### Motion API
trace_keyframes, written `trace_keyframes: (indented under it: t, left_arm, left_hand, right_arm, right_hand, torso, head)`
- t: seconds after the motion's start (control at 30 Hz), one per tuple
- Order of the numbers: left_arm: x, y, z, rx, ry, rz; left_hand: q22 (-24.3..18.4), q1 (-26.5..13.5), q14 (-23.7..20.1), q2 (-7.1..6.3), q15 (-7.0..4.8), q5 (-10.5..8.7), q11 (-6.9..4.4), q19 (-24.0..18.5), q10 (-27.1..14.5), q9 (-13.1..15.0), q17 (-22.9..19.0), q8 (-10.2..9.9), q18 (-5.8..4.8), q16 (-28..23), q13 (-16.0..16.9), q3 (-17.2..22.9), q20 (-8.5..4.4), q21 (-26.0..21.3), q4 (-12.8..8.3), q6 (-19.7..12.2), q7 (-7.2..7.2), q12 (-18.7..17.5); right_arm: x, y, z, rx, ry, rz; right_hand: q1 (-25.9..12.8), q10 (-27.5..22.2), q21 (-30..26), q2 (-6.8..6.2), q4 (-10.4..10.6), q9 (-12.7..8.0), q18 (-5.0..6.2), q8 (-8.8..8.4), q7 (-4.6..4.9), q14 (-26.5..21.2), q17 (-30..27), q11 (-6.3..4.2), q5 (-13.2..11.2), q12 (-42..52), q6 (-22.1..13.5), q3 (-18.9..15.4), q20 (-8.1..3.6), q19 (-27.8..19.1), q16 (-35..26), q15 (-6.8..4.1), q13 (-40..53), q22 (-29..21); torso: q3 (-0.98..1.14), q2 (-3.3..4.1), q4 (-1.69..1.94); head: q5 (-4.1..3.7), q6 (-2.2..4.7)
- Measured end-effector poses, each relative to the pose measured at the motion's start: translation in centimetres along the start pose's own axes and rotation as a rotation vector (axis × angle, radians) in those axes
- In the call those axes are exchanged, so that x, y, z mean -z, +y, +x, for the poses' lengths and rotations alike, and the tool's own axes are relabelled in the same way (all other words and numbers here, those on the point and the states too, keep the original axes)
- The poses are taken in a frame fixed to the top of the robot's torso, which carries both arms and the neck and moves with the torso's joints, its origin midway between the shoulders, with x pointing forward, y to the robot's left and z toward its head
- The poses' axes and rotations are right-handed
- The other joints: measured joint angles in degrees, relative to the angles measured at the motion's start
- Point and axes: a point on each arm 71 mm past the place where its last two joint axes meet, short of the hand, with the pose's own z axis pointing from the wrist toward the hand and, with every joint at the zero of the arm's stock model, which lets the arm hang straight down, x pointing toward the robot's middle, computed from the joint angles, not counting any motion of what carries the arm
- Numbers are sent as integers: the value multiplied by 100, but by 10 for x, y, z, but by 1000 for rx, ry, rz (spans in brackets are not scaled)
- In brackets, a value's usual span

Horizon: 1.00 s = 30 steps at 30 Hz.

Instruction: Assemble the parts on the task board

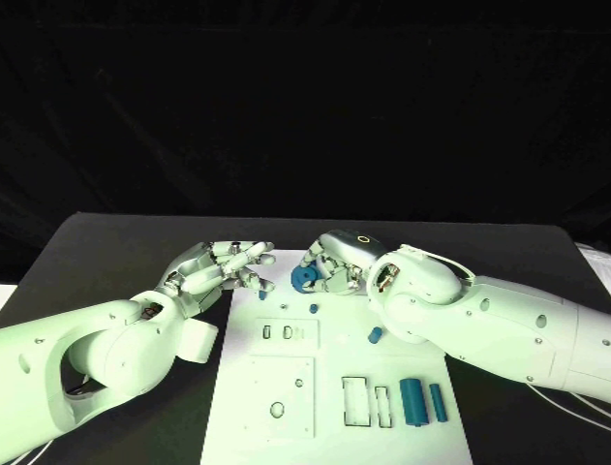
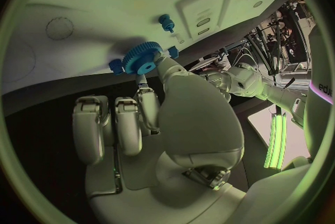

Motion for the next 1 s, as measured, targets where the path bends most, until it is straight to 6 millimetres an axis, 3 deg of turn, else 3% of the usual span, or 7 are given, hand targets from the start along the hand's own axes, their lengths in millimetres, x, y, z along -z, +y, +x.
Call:
trace_keyframes:
  t: [0.17, 0.27, 0.4, 0.73, 0.93, 1.0]
  left_arm:
    - [0, 0, 0, 0, 0, -2]
    - [0, 0, -1, 0, 0, -4]
    - [0, 0, -1, 0, 0, -5]
    - [0, 0, -1, 1, 1, -8]
    - [0, 0, -1, 1, 2, -8]
    - [0, 1, -1, 1, 2, -8]
  left_hand:
    - [0, 0, 0, 0, 0, 0, 0, 0, 0, -5, 6, 0, -1, 22, 0, 16, 0, 0, -16, 0, 0, 0]
    - [-1, 0, 0, 0, 0, 0, 0, 0, 0, -5, 6, 0, -1, 22, 0, 16, 0, 0, -16, 0, 0, 0]
    - [-1, 0, 0, 0, 0, 0, 0, 0, 0, -5, 6, 0, 0, 22, 0, 16, 0, 0, -16, 0, 0, 0]
    - [-1, 0, 0, 0, 0, 0, 0, 0, 0, -5, 6, 0, -1, 22, 0, 16, 0, 0, -16, 0, 0, 0]
    - [6, 0, -22, 0, -22, 0, 0, 0, 0, -5, 16, 0, 0, 22, 0, 16, 0, 0, -16, 0, 0, 0]
    - [5, 0, -22, 0, -22, 0, 0, 0, 0, -4, 15, 0, -1, 22, 0, 16, 0, 0, -16, 0, 0, 0]
  right_arm:
    - [0, -3, 1, 3, 2, 8]
    - [0, -4, 1, 4, 3, 13]
    - [0, -5, 2, 6, 8, 18]
    - [0, -6, 3, 8, 23, 29]
    - [3, -9, 2, 4, 24, 36]
    - [8, -13, 0, -4, 14, 43]
  right_hand:
    - [-124, -254, -61, -128, 166, -238, 0, -10, 125, -3, 0, 120, -227, -546, -802, -214, 131, 12, -24, 106, -100, 0]
    - [-76, -292, -61, -190, 315, -278, 0, -10, 169, 0, 0, 157, -228, -709, -962, -364, 153, -6, -28, 143, -200, 0]
    - [-63, -292, -61, -202, 490, -273, 1, -10, 184, 0, -1, 157, -228, -727, -928, -458, 171, 12, -28, 143, -221, -1]
    - [-15, -290, -61, -154, 614, -245, 0, 51, 137, 0, -1, 156, -178, -655, -712, -483, 171, 12, -28, 143, -173, -1]
    - [-242, -215, -61, 110, 743, -238, 0, 69, 99, 1, -2, 106, 128, -482, -559, -536, 171, 12, 21, 142, -62, -1]
    - [-317, -167, -61, 92, 750, -238, 0, 69, 107, 1, -2, 114, 173, -398, -550, -543, 171, 12, 57, 142, -13, -1]
  torso:
    - [-2, 0, 1]
    - [-2, 1, 1]
    - [-2, 1, 1]
    - [0, 2, 1]
    - [3, 2, 1]
    - [3, 2, 4]
  head:
    - [-7, -2]
    - [-14, -4]
    - [-18, -6]
    - [-28, 0]
    - [-34, 7]
    - [-43, 12]
